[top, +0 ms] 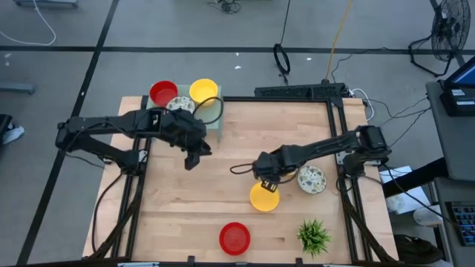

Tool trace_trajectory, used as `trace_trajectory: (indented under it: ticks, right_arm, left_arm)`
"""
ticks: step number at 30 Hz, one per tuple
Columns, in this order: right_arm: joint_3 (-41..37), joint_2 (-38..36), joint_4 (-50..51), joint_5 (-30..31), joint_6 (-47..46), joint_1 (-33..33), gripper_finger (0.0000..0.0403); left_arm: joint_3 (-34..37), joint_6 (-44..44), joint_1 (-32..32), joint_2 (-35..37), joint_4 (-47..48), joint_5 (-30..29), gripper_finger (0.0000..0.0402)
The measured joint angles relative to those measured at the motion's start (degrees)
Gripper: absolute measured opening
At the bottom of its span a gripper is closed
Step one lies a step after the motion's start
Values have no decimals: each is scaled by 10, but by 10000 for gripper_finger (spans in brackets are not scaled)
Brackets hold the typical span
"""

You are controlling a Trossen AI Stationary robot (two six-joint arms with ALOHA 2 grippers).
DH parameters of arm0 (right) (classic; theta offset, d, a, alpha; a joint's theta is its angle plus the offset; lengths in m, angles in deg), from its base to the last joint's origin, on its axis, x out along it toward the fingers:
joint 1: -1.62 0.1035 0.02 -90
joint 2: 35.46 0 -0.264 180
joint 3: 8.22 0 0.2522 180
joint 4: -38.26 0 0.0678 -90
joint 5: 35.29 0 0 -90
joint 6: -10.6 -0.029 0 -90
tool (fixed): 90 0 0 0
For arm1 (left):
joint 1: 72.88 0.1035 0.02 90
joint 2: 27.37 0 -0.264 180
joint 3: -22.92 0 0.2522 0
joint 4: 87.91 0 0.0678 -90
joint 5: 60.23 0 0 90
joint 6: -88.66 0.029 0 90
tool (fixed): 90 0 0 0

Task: Pick & Place Mini bowls
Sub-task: Stack the yellow bowl on top of the yellow bowl on the shelf

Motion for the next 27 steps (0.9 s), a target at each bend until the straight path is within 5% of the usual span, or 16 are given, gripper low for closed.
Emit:
trace_trajectory:
  ticks: [17, 27]
  right_arm:
    - [-2, 40, -29, 12, -87, -45, 171]
    - [-104, 41, -108, -1, -121, -54, 171]
  left_arm:
    - [0, -2, -76, 0, -8, -2, 86]
    - [0, -3, -107, 0, -8, -3, 86]
